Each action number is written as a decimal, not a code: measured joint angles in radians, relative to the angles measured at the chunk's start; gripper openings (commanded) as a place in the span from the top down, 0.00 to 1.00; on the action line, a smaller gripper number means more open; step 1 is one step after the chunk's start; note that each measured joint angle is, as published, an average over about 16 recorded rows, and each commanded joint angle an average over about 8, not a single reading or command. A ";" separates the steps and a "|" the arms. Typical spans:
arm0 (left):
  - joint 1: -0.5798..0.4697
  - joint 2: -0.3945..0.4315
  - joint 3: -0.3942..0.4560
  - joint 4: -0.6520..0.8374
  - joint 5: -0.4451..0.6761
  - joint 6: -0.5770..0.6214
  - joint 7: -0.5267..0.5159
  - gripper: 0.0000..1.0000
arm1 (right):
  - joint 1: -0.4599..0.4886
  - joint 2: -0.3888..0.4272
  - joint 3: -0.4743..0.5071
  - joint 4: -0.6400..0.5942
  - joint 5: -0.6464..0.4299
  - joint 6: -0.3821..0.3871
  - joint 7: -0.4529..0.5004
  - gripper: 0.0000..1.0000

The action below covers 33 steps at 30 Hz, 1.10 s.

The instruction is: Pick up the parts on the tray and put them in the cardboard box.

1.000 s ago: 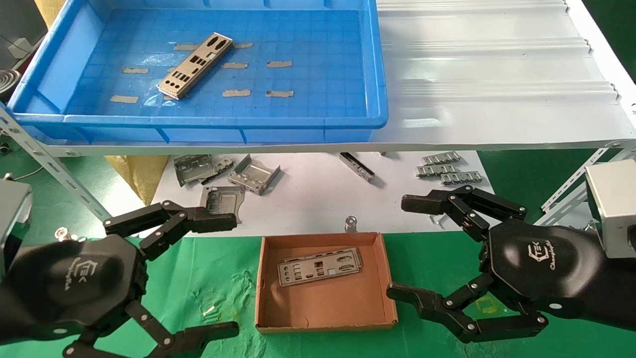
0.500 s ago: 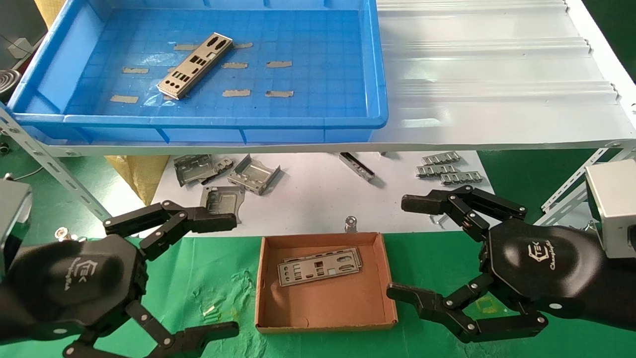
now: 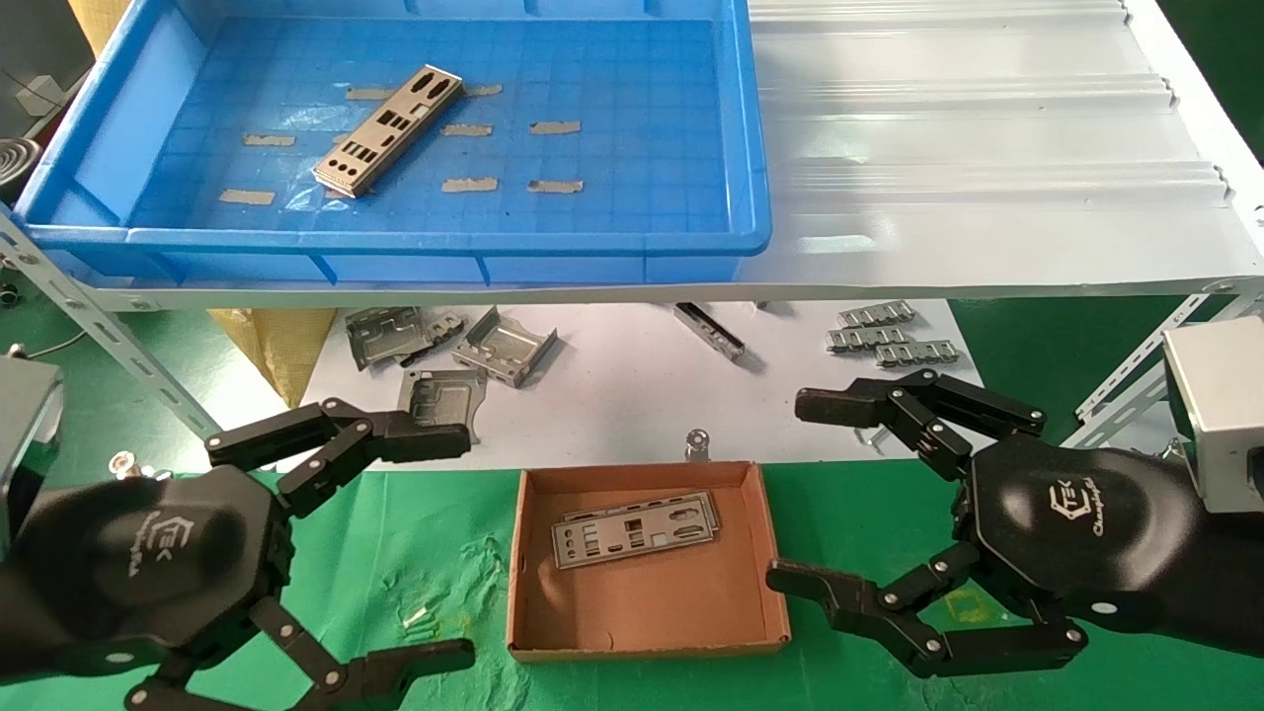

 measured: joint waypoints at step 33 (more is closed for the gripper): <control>0.000 0.000 0.000 0.000 0.000 0.000 0.000 0.00 | 0.000 0.000 0.000 0.000 0.000 0.000 0.000 1.00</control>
